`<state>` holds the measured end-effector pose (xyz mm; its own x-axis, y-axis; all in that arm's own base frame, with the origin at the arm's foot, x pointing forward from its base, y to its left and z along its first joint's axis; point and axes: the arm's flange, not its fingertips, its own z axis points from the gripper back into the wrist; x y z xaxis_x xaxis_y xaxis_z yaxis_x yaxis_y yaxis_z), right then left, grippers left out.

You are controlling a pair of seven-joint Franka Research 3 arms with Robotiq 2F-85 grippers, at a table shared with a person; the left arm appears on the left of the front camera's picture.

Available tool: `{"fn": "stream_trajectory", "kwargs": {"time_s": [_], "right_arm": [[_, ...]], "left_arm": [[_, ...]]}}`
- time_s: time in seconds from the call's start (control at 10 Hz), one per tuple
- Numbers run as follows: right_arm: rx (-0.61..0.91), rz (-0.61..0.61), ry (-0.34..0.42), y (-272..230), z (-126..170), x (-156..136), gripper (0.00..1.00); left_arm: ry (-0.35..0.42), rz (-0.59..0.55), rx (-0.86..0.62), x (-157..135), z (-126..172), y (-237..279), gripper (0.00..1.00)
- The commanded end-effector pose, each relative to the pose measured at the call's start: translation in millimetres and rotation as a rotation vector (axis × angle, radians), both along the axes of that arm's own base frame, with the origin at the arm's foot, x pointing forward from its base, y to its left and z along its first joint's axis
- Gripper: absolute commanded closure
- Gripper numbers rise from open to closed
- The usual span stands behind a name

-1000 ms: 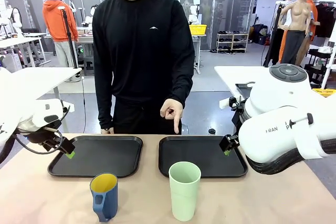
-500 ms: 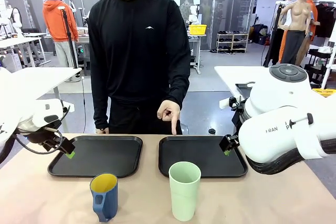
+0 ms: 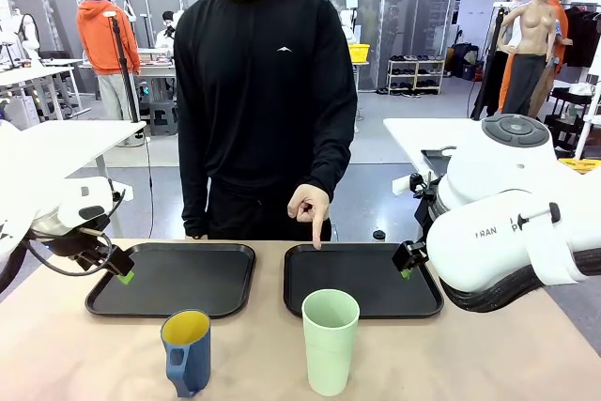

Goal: Sort and store the cups by type.
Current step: Pick up the Reusable plastic cup.

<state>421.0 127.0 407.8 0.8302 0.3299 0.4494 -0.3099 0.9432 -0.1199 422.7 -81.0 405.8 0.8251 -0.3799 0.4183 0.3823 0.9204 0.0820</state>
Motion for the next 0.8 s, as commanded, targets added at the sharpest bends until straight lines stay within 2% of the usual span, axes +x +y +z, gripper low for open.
{"fn": "stream_trajectory", "kwargs": {"time_s": [0.0,0.2,0.3,0.4,0.6,0.7], "right_arm": [[0.0,0.0,0.0,0.1,-0.3,-0.1,0.0],[-0.014,0.004,-0.02,-5.2,3.8,-5.2,0.0],[-0.034,0.066,-0.044,-11.7,8.4,-13.7,0.0],[-0.053,0.191,-0.093,-21.7,13.4,-23.1,0.0],[-0.061,0.324,-0.084,-46.4,17.1,-29.2,0.0],[-0.074,0.373,-0.105,-61.7,13.6,-27.7,0.0]], "left_arm": [[0.005,0.001,-0.001,-0.6,0.6,1.1,0.0],[0.005,0.001,-0.001,-0.6,0.6,1.1,0.0],[0.005,0.001,-0.001,-0.6,0.6,1.1,0.0],[0.005,0.001,-0.001,-0.6,0.6,1.1,0.0],[0.005,0.001,-0.001,-0.6,0.6,1.1,0.0],[0.005,0.001,-0.001,-0.6,0.6,1.1,0.0]]}}
